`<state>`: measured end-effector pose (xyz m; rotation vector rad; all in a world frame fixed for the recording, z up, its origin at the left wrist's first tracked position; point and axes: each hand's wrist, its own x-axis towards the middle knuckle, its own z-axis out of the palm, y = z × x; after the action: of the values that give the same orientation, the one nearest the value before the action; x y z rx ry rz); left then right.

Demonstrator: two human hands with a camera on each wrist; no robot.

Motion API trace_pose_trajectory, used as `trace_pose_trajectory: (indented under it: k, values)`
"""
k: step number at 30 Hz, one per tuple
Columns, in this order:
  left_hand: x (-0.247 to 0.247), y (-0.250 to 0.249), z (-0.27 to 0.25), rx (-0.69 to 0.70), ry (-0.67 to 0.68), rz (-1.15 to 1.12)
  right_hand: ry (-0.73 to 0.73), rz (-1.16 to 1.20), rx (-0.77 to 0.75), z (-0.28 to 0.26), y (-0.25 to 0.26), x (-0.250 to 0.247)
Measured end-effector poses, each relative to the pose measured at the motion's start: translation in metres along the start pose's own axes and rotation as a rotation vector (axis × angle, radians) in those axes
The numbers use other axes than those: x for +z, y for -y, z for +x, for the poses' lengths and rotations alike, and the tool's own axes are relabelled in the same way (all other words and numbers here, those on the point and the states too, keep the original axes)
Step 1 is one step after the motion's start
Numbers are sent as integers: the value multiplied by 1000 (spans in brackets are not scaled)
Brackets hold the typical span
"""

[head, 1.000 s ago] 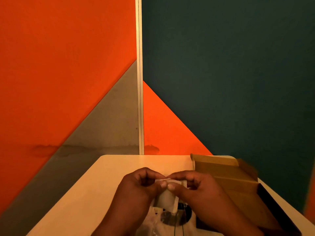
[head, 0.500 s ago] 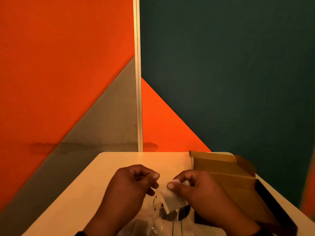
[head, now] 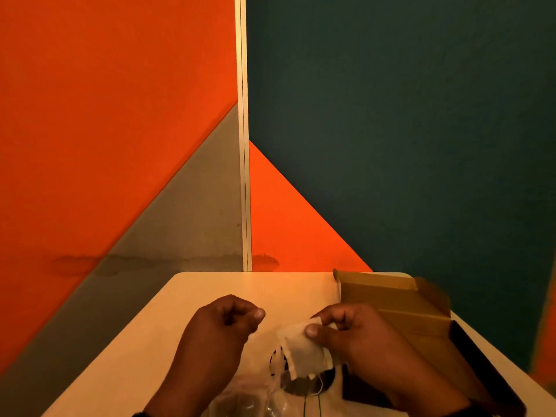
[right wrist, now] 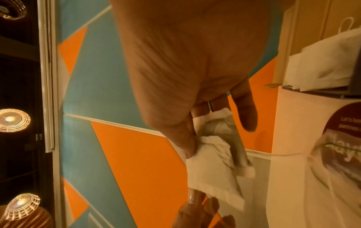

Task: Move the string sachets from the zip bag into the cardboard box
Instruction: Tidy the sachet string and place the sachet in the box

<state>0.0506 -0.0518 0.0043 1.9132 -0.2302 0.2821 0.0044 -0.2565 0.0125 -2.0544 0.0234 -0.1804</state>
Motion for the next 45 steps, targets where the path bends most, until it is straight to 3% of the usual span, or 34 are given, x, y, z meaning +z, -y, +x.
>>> trace_pose_trajectory:
  k: [4, 9, 12, 16, 20, 24, 28, 34, 41, 43, 45]
  values:
    - [2, -6, -5, 49, -54, -29, -90, 108, -11, 3, -2, 2]
    - [10, -14, -14, 16, 115, -89, -91, 212, -32, 2, 1, 7]
    - [12, -16, -15, 7, 127, -135, -68, 201, -52, 0, 2, 9]
    - [3, -24, -14, 38, 104, -143, -178, 135, -74, 1, 0, 3]
    - [-1, -25, -16, 163, 166, 116, -82, -11, -179, -4, 3, -1]
    - [2, -28, -22, 285, 226, 358, 53, -203, -160, -9, 10, 2]
    - [1, -31, -23, 322, 266, 412, 62, -266, -137, -7, 10, 0]
    - [-8, -33, -18, 280, 219, 451, 61, -341, -149, -10, 9, -7]
    - [-29, -33, -11, 266, 151, 505, -156, -432, -112, -4, 0, -17]
    - [-24, -35, -15, 315, 203, 565, -106, -372, -147, -7, 2, -13]
    - [-15, -37, -20, 367, 269, 611, 34, -324, -155, -9, 6, -4]
